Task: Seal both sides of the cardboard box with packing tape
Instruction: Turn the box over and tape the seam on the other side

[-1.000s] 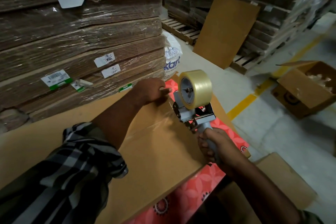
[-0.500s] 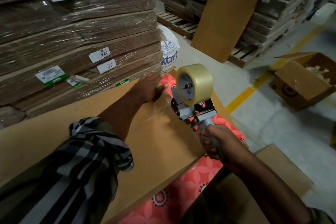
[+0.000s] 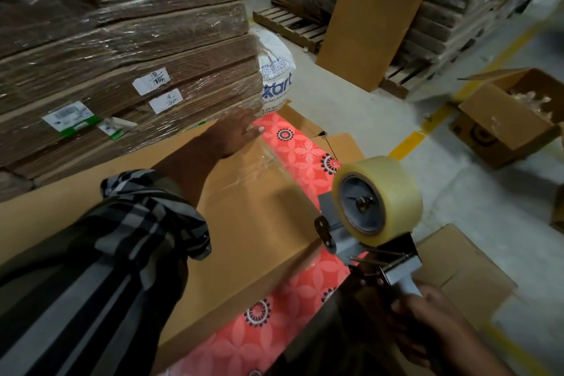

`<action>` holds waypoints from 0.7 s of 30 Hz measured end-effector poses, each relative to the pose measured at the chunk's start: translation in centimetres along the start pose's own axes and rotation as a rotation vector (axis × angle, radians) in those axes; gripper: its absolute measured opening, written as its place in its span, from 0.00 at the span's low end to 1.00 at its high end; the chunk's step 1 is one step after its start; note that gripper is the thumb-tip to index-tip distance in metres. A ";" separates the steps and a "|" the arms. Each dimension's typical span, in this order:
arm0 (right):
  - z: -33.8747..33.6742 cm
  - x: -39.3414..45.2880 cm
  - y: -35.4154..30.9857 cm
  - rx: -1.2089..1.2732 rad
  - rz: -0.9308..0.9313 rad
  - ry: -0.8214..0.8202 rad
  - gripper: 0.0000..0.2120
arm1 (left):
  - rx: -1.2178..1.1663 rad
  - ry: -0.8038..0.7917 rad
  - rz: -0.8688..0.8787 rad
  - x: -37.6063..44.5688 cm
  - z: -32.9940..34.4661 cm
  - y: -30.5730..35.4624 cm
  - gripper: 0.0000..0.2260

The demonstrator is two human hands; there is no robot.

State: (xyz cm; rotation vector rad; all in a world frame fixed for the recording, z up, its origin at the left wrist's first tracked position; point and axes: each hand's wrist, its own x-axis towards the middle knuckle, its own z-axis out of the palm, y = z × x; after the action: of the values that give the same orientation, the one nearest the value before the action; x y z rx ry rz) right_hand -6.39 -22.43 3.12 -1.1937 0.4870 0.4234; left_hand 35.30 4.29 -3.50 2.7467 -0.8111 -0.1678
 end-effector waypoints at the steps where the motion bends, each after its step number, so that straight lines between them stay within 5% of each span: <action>1: -0.3 -0.3 0.6 -0.009 0.016 0.001 0.14 | -0.002 0.000 -0.006 0.1 0.1 -0.2 0.38; 10: -0.4 -0.7 2.3 -0.043 -0.138 -0.009 0.11 | 0.208 0.048 -0.017 -0.3 -0.8 3.3 0.27; 14: -0.9 -0.8 2.9 -0.042 -0.143 0.012 0.15 | -0.074 0.184 0.117 -4.2 0.1 9.7 0.28; 17: -1.0 -0.6 2.7 -0.054 -0.153 -0.007 0.05 | -0.103 0.057 0.199 -7.9 2.4 14.3 0.24; 21: -1.4 -0.3 3.4 -0.030 -0.149 -0.020 0.09 | 0.062 -0.042 0.240 -10.7 6.2 15.5 0.25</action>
State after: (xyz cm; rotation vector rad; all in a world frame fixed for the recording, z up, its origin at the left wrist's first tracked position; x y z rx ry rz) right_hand -8.74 -22.67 0.26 -1.2444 0.3726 0.3153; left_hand 17.26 -3.74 -4.57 2.6813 -1.1655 -0.1540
